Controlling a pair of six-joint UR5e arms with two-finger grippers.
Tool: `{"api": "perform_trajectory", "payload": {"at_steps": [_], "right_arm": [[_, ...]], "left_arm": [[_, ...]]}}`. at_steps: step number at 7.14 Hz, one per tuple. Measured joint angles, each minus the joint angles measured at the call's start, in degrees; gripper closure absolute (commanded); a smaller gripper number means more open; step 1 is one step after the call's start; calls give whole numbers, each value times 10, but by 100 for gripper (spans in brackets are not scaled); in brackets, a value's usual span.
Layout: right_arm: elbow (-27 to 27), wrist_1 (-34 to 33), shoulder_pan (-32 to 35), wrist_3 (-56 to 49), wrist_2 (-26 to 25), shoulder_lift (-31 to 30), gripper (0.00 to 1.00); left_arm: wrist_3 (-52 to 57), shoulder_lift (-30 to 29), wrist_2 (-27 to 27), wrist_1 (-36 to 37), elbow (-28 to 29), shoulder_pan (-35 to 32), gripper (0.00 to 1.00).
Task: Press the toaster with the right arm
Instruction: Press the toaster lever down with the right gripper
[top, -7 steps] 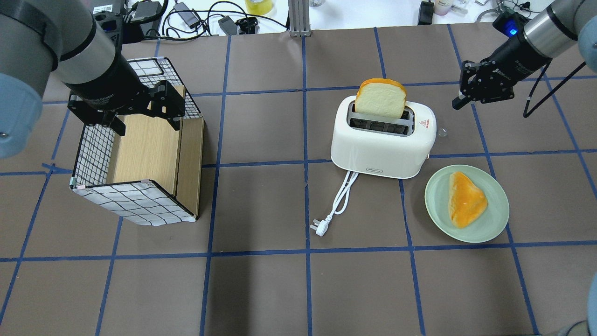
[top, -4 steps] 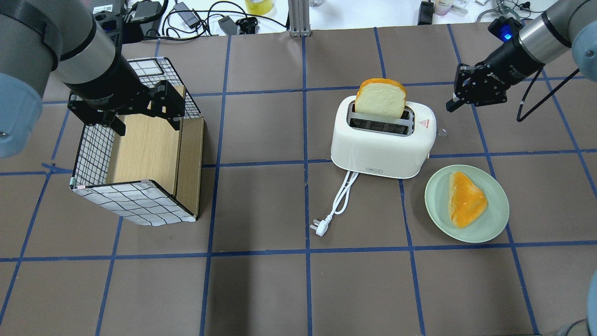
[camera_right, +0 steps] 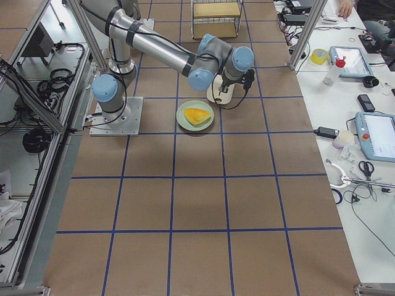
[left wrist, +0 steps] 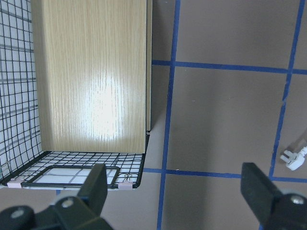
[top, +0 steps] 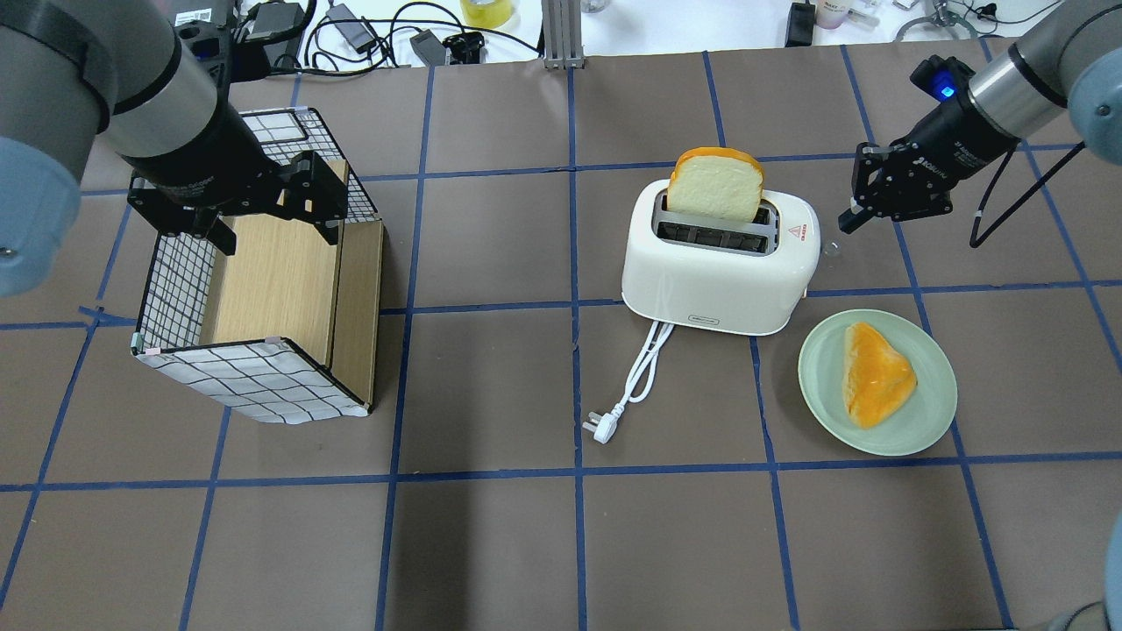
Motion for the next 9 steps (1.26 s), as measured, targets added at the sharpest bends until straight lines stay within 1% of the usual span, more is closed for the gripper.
{"api": "perform_trajectory", "payload": {"at_steps": [4,9], "right_arm": [[19,1,0,-20,6,2,100],[26,-27,0,-21,9,10,100]], "left_arm": [[0,0,0,0,0,0,0],[0,0,0,0,0,0,0]]}}
